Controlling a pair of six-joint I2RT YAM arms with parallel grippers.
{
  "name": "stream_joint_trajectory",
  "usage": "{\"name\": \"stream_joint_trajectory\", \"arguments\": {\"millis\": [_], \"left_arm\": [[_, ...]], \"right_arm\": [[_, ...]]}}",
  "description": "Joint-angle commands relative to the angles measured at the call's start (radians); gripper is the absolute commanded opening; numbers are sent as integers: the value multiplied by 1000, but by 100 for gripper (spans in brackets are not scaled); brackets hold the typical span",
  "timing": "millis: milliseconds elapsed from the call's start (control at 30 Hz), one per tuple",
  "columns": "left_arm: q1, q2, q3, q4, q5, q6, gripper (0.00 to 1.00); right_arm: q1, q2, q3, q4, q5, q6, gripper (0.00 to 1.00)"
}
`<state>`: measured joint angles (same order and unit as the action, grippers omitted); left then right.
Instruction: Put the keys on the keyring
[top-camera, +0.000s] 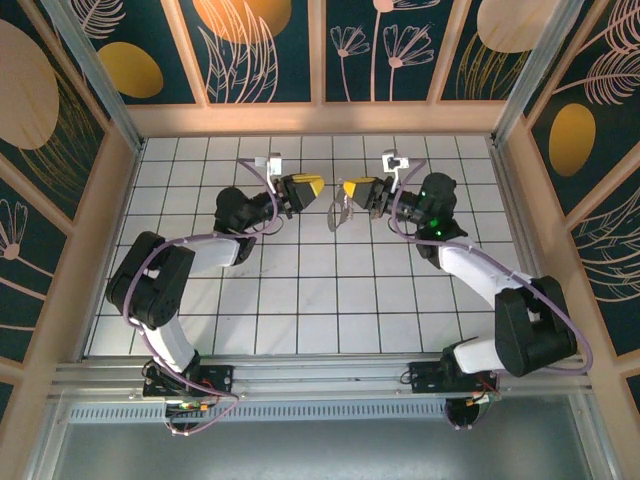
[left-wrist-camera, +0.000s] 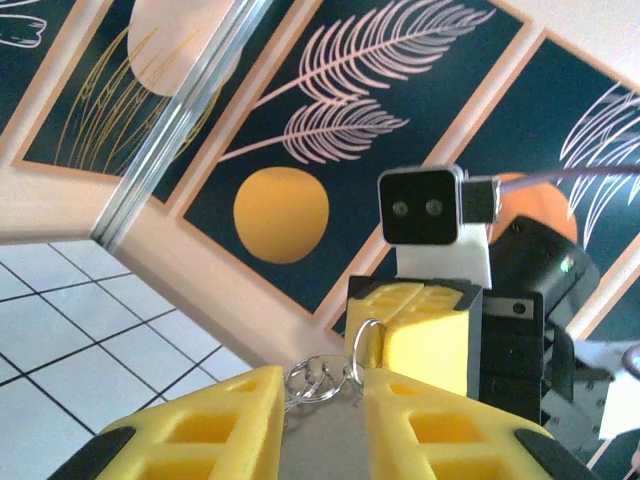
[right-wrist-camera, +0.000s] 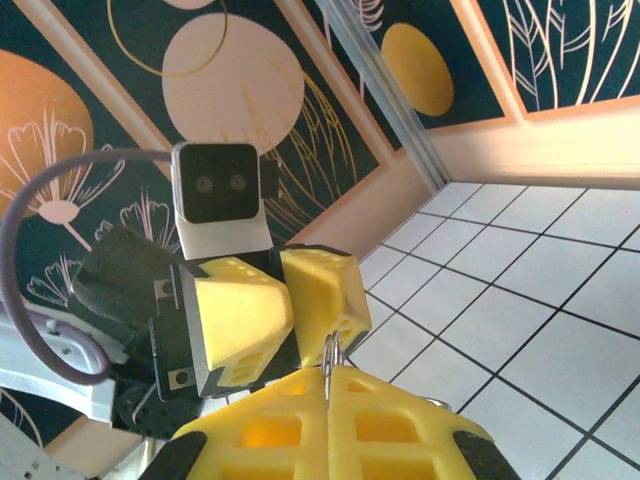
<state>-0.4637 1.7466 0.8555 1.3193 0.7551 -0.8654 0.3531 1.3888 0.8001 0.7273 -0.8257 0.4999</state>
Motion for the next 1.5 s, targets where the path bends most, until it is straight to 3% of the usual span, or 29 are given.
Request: {"name": "stream_joint_trajectory", "arguments": {"millis": [0, 200, 600, 833, 1467], "left_arm": [[5, -67, 62, -163, 74, 150, 27], [28, -73, 197, -449, 156, 344, 29], [82, 43, 421, -769, 338, 504, 30], [94, 131, 506, -803, 406, 496, 30], [98, 166, 502, -617, 499, 335, 31]], "right_arm": [[-15, 34, 88, -83, -101, -86, 0], [-33, 112, 215, -220, -158, -171, 0], [-62, 246, 365, -290, -299, -181, 0], [-59, 258, 386, -339, -346, -211, 0], [-49, 275, 396, -312, -345, -196, 0]]}}
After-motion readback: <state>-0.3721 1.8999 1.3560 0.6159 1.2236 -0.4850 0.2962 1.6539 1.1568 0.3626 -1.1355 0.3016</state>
